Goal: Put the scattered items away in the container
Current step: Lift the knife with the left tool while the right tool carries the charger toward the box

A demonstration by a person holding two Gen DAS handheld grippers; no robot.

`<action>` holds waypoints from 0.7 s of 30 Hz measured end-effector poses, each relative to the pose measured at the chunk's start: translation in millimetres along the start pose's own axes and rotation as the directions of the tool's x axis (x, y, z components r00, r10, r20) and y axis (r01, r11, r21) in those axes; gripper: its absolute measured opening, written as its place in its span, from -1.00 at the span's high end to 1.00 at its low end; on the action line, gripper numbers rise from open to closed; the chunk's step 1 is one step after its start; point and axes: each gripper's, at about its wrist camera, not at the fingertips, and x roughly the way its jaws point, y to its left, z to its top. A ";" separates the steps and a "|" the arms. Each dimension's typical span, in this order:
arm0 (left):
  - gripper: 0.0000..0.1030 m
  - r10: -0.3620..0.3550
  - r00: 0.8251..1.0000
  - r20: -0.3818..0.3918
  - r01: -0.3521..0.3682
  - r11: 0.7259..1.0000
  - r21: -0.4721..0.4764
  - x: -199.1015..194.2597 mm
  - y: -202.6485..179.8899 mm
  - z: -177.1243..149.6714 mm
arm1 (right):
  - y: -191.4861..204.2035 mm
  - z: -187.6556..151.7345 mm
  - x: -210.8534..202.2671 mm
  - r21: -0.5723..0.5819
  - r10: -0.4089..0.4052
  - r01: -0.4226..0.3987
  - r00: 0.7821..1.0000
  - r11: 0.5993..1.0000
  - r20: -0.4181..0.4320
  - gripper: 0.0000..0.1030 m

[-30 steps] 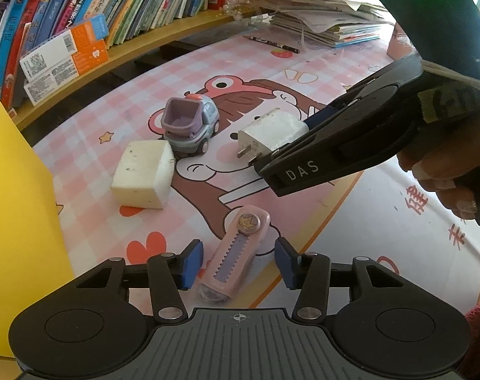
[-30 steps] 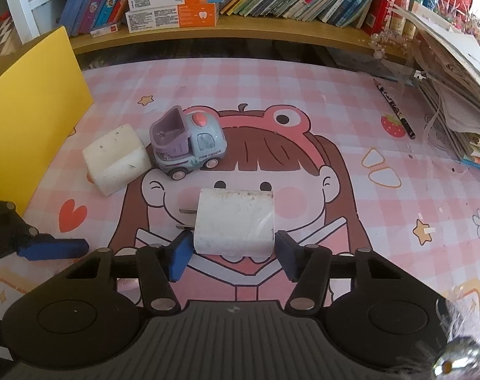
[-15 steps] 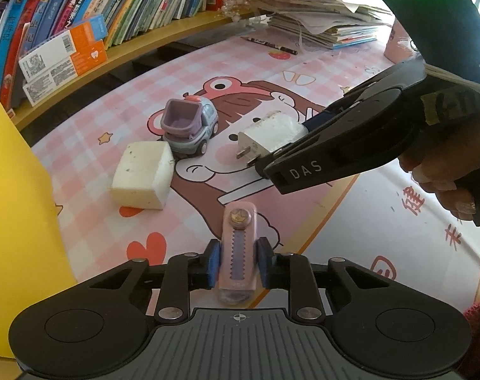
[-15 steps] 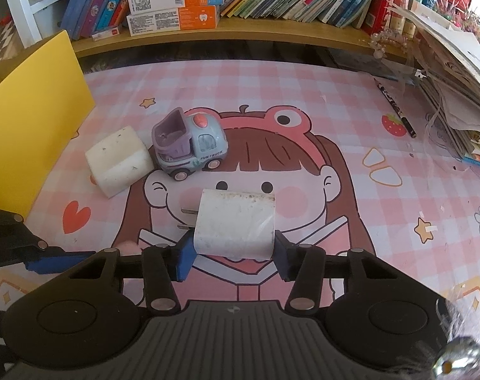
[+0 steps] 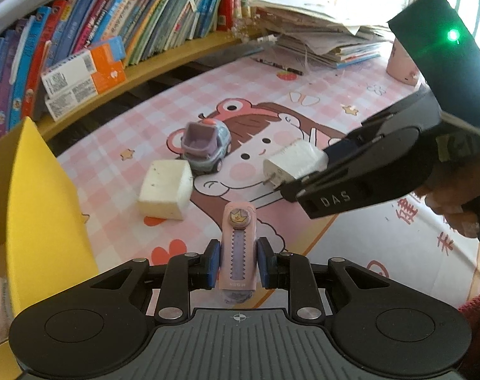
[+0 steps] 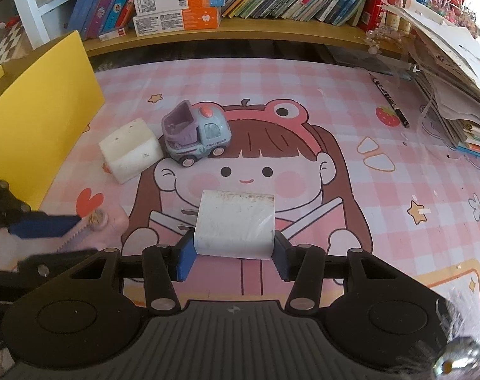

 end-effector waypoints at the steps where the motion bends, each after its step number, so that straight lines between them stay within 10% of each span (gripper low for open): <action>1: 0.55 0.001 1.000 0.004 -0.001 1.000 0.002 -2.4 -0.6 -0.1 | 0.9 -1.0 -2.0 -0.001 0.003 -0.003 1.000 1.000 0.001 0.08; 21: 0.55 0.067 0.992 0.108 -0.066 0.998 -0.013 -61.8 -5.3 -13.5 | 21.6 -22.3 -49.8 -0.046 0.019 -0.017 0.998 0.999 0.059 0.08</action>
